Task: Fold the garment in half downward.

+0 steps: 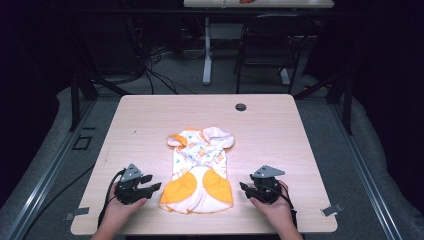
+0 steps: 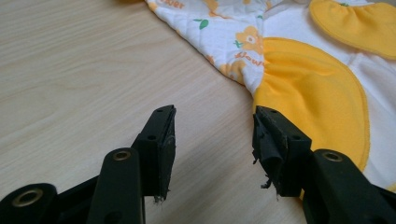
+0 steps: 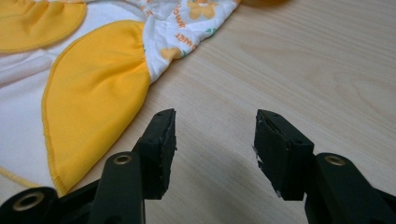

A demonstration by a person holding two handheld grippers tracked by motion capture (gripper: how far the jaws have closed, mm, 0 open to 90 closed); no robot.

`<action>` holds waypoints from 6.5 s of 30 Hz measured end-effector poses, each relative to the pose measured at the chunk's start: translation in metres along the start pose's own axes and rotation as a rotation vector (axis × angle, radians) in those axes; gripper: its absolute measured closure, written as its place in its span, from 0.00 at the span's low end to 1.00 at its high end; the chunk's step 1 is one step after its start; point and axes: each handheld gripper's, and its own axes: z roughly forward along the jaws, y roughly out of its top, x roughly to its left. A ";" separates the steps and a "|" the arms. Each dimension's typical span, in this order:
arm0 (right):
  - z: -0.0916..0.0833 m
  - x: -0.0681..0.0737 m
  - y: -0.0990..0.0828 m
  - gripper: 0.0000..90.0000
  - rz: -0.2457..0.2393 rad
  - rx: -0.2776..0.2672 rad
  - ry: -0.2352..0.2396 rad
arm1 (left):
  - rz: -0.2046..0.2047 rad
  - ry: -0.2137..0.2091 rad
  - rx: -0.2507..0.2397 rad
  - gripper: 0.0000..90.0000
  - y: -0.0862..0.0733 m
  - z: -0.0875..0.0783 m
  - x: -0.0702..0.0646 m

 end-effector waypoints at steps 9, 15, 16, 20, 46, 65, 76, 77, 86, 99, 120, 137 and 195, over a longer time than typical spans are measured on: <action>0.003 0.002 0.001 0.62 0.005 0.012 0.041 | -0.003 -0.016 -0.017 0.59 0.003 0.003 -0.004; 0.003 0.014 0.007 0.72 -0.031 0.019 0.078 | -0.029 -0.028 -0.029 0.68 0.006 0.007 -0.014; 0.003 0.017 0.009 0.74 -0.033 0.012 0.091 | -0.027 -0.036 -0.033 0.71 0.007 0.007 -0.016; 0.000 0.028 0.016 0.87 -0.066 -0.021 0.132 | 0.036 -0.061 -0.057 0.87 0.011 0.004 -0.026; 0.015 0.054 0.009 0.94 -0.194 0.136 0.253 | 0.118 -0.126 0.097 0.98 0.001 0.019 -0.051; 0.027 0.038 0.068 0.98 -0.229 0.138 0.209 | 0.110 -0.104 0.079 0.99 0.058 0.041 -0.027; 0.081 0.014 0.090 0.97 -0.181 0.218 0.163 | 0.061 -0.093 0.134 0.99 0.068 0.087 -0.012; 0.083 0.015 0.089 0.97 -0.190 0.229 0.164 | 0.063 -0.094 0.131 1.00 0.067 0.087 -0.012; 0.084 0.017 0.080 0.98 -0.199 0.237 0.191 | 0.089 -0.129 0.152 1.00 0.060 0.078 -0.018; 0.069 0.010 0.105 0.95 -0.230 0.250 0.191 | 0.103 -0.142 0.176 0.97 0.076 0.067 -0.013; 0.125 -0.028 0.133 0.70 -0.058 0.298 0.063 | 0.030 -0.004 0.191 0.64 0.118 0.124 0.035; 0.130 -0.027 0.128 0.89 -0.013 0.312 0.120 | 0.035 -0.036 0.194 0.80 0.115 0.127 0.036; 0.044 -0.012 0.192 0.97 -0.301 0.064 0.048 | 0.153 0.001 -0.032 0.96 0.170 0.045 0.020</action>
